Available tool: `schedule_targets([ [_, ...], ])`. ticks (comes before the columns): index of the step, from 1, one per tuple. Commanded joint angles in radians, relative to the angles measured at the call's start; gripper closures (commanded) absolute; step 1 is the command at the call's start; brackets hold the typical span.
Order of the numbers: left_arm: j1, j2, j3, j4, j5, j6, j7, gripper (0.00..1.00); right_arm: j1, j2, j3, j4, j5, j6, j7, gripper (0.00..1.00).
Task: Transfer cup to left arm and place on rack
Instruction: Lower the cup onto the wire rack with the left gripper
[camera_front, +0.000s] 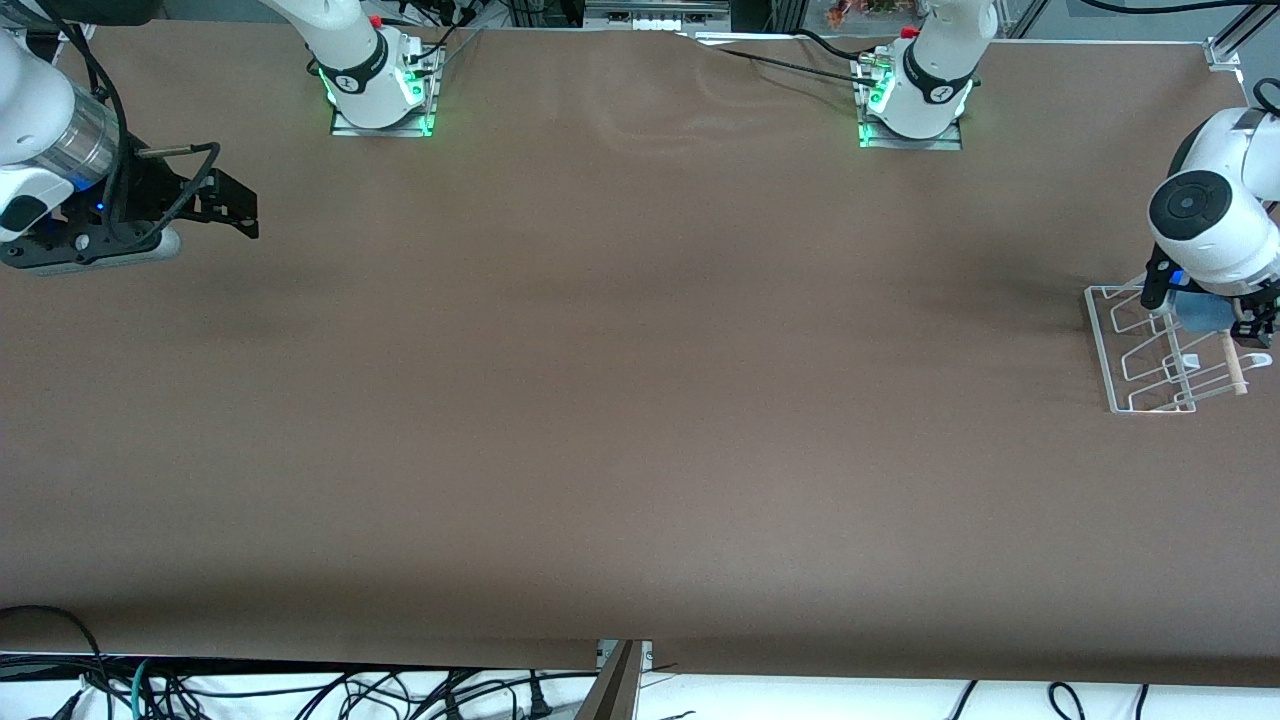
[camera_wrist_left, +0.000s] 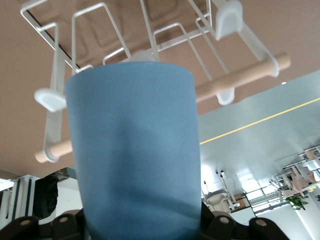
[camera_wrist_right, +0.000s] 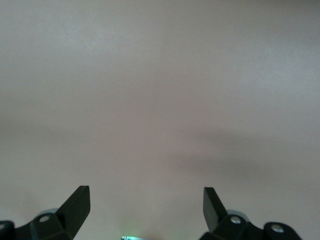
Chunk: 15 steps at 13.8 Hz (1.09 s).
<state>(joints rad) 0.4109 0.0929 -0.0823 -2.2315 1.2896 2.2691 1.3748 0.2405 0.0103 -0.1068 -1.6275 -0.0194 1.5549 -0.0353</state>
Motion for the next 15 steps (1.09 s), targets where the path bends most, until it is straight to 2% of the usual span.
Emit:
schedule_targets([
  [1, 0.005, -0.01, -0.004, -0.037, 0.083, 0.035, -0.081, 1.0, 0.013, 0.01, 0.002, 0.023, -0.019, -0.012, -0.005, 0.0],
  [7, 0.006, 0.016, -0.001, -0.056, 0.129, 0.064, -0.164, 1.0, 0.028, 0.01, 0.002, 0.023, -0.016, -0.01, -0.002, 0.0],
  [9, 0.008, 0.018, 0.025, -0.056, 0.132, 0.087, -0.172, 1.0, 0.028, 0.01, 0.002, 0.023, -0.016, -0.01, -0.002, 0.0],
  [10, 0.008, 0.018, 0.029, -0.054, 0.132, 0.09, -0.174, 0.69, 0.028, 0.011, 0.002, 0.023, -0.017, -0.01, -0.002, 0.0],
  [11, 0.008, 0.018, 0.032, -0.053, 0.132, 0.09, -0.163, 0.01, 0.028, 0.011, 0.002, 0.023, -0.016, -0.009, -0.002, 0.0],
  [15, 0.008, 0.014, 0.03, -0.042, 0.122, 0.089, -0.163, 0.0, 0.03, 0.019, 0.007, 0.034, -0.016, -0.009, -0.002, 0.0],
])
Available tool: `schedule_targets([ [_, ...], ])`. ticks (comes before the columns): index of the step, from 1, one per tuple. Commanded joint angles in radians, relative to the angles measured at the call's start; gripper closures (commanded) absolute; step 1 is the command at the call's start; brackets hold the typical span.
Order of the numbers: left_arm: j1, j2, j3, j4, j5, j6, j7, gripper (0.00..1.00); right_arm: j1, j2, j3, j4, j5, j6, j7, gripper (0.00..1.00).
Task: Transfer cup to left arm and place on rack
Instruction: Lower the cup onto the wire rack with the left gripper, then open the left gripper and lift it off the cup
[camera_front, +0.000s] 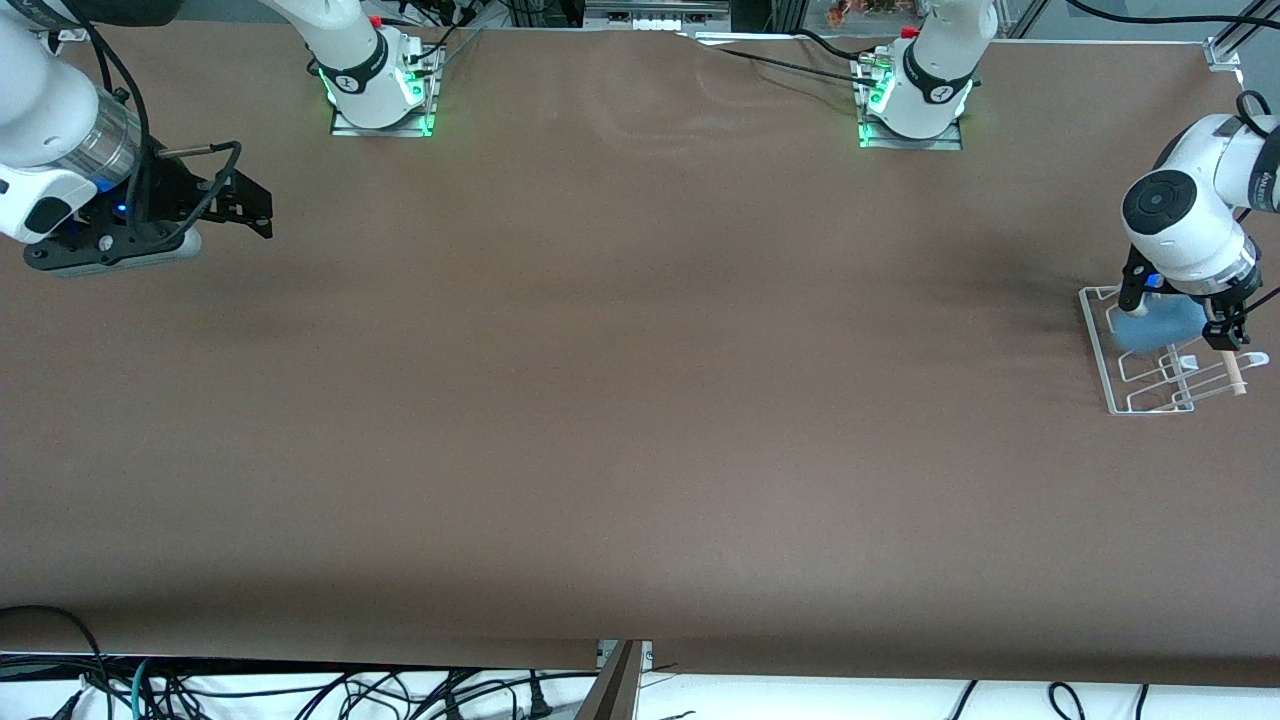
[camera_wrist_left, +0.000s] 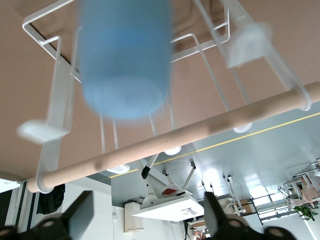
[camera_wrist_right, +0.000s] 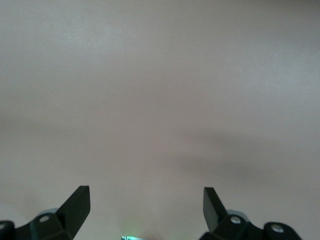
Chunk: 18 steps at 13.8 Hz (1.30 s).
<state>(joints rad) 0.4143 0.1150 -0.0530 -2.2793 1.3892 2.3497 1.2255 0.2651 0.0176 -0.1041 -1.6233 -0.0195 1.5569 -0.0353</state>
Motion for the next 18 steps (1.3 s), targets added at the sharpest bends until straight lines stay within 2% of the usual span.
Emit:
schedule_targets([
  [1, 0.004, -0.008, 0.001, 0.007, 0.021, 0.008, -0.014, 0.0, 0.005, 0.012, 0.004, 0.029, -0.017, -0.011, -0.002, 0.0],
  [3, 0.004, -0.015, -0.001, 0.023, 0.01, 0.006, -0.014, 0.0, 0.008, 0.015, 0.004, 0.031, -0.017, -0.011, -0.002, 0.0],
  [4, 0.001, -0.03, -0.007, 0.029, -0.034, -0.003, -0.014, 0.0, 0.008, 0.015, 0.004, 0.031, -0.014, -0.011, -0.002, 0.0],
  [6, -0.005, -0.072, -0.04, 0.072, -0.236, -0.067, -0.012, 0.0, 0.009, 0.015, 0.006, 0.031, -0.016, -0.011, -0.002, 0.0],
  [8, -0.014, -0.078, -0.123, 0.166, -0.425, -0.268, 0.003, 0.0, 0.008, 0.015, 0.004, 0.031, -0.014, -0.011, -0.002, 0.0],
  [10, -0.035, -0.074, -0.192, 0.306, -0.609, -0.465, 0.002, 0.0, 0.011, 0.013, 0.009, 0.036, -0.013, -0.012, -0.002, 0.0],
  [12, -0.063, -0.066, -0.206, 0.436, -0.814, -0.61, -0.014, 0.0, 0.008, 0.015, 0.024, 0.045, -0.01, -0.012, -0.002, 0.0],
  [14, -0.091, -0.063, -0.209, 0.513, -0.944, -0.717, -0.181, 0.0, 0.008, 0.015, 0.024, 0.045, 0.006, -0.011, 0.002, 0.0],
  [16, -0.12, -0.061, -0.222, 0.587, -1.043, -0.837, -0.442, 0.0, 0.008, 0.015, 0.026, 0.045, 0.01, -0.011, 0.002, 0.0],
  [18, -0.13, -0.063, -0.222, 0.633, -1.198, -0.885, -0.719, 0.0, 0.009, 0.015, 0.027, 0.045, 0.01, -0.011, 0.002, 0.0],
])
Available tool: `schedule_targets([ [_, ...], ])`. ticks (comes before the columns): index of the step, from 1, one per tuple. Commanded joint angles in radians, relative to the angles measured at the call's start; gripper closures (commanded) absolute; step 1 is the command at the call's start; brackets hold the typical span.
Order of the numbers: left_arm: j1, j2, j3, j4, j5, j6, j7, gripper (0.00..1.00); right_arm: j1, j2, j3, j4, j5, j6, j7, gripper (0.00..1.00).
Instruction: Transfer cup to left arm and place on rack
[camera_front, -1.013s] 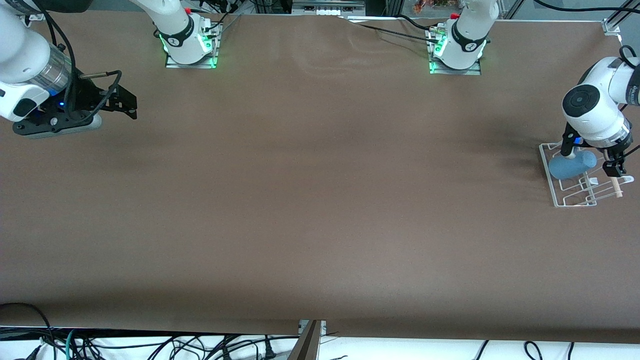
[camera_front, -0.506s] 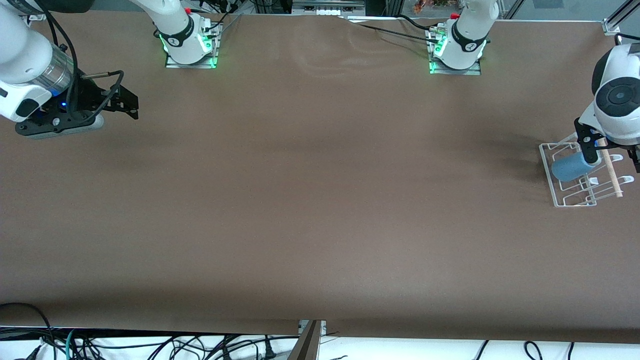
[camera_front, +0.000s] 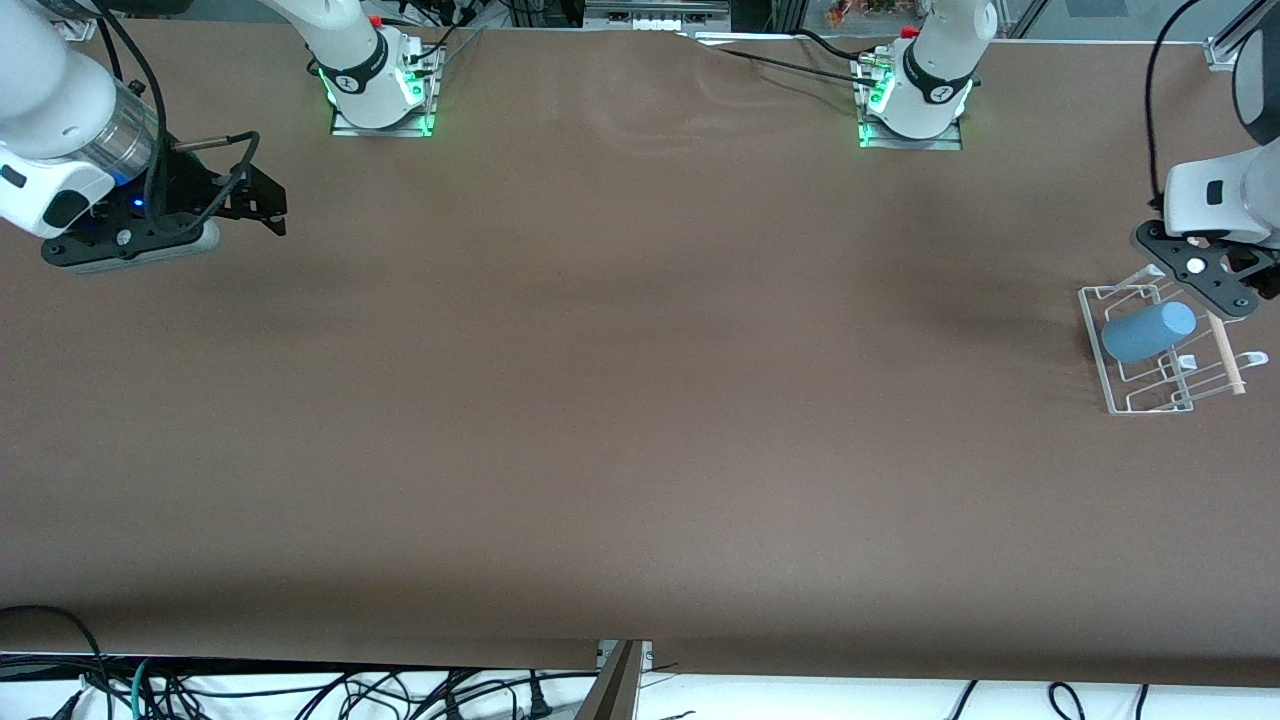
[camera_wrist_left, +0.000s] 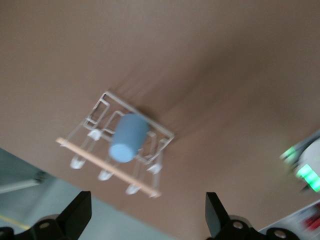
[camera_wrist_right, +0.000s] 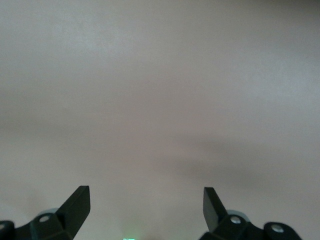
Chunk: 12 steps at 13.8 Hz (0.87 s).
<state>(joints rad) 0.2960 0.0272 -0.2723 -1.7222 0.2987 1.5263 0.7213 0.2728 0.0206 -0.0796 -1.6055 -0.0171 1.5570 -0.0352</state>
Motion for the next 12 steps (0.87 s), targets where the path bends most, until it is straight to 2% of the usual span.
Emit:
schedule_targets([
  [1, -0.027, 0.025, -0.002, 0.099, -0.166, -0.078, -0.335, 0.0, 0.002, 0.012, 0.003, 0.027, 0.008, -0.011, 0.001, 0.0],
  [5, -0.049, 0.031, 0.017, 0.174, -0.351, -0.097, -0.61, 0.0, 0.0, 0.013, 0.001, 0.027, 0.008, -0.008, -0.006, 0.0],
  [8, -0.07, 0.031, 0.096, 0.176, -0.34, 0.015, -0.623, 0.0, 0.0, 0.015, 0.001, 0.027, 0.008, -0.006, -0.008, 0.0],
  [12, -0.098, 0.02, 0.084, 0.205, -0.306, -0.038, -0.781, 0.0, 0.0, 0.015, 0.001, 0.026, 0.008, -0.006, -0.008, 0.0],
])
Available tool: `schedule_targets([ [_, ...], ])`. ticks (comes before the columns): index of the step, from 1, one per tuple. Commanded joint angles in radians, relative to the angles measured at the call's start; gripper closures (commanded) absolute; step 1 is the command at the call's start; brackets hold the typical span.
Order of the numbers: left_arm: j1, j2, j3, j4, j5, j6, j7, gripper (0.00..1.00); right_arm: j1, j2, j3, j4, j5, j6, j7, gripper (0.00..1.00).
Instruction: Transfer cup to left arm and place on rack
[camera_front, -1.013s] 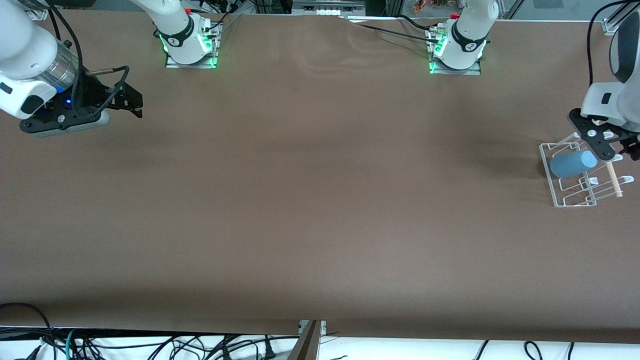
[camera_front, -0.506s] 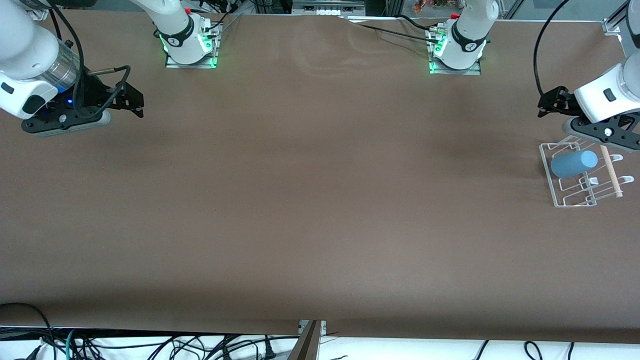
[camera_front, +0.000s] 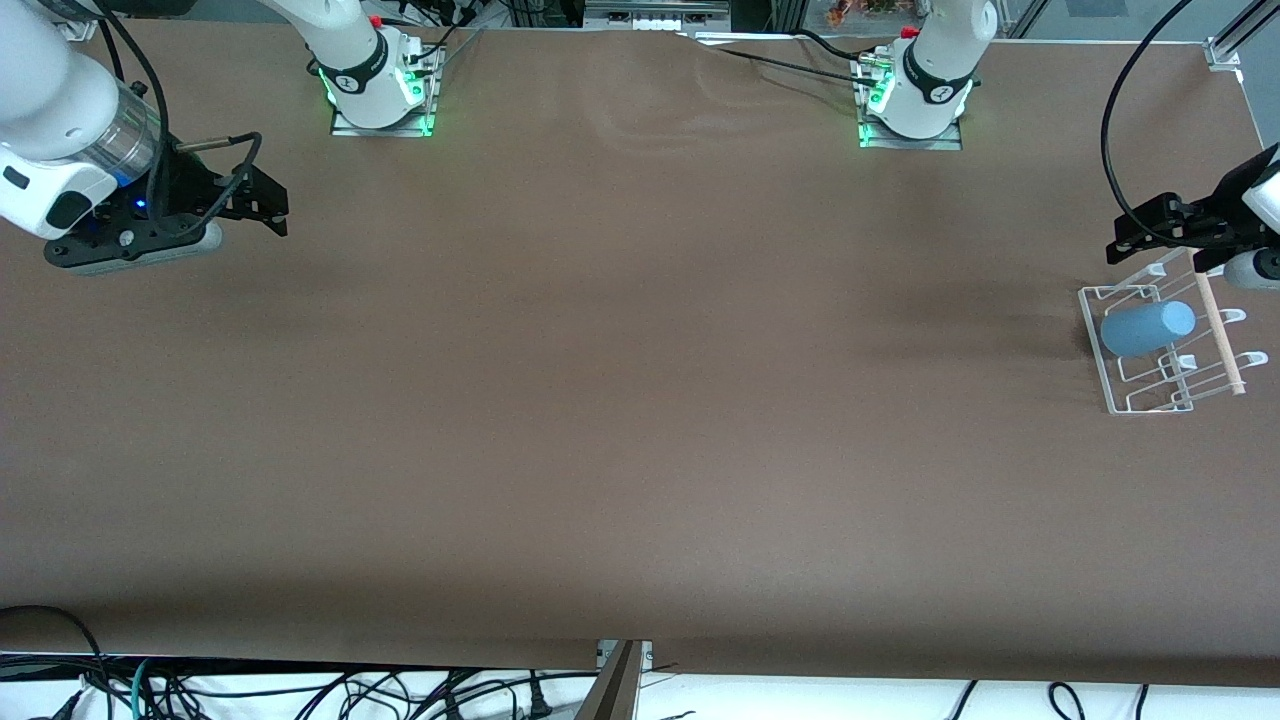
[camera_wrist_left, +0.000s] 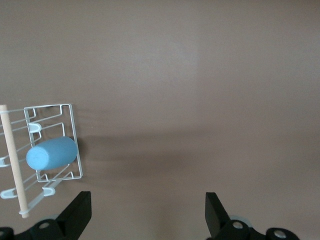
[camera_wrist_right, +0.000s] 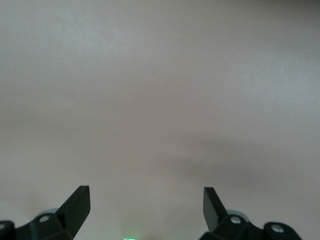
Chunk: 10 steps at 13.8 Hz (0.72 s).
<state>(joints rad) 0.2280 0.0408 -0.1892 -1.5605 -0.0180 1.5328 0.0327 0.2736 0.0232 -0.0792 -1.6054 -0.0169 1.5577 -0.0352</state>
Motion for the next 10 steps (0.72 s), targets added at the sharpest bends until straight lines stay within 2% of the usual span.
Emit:
schedule_targets([
  [1, -0.041, 0.001, 0.001, 0.039, 0.009, -0.048, -0.094, 0.0, -0.001, 0.012, 0.001, 0.025, 0.008, -0.007, -0.008, 0.0],
  [10, -0.061, 0.004, 0.002, 0.034, 0.007, -0.059, -0.1, 0.0, -0.004, 0.012, -0.001, 0.025, 0.006, -0.007, -0.012, 0.0],
])
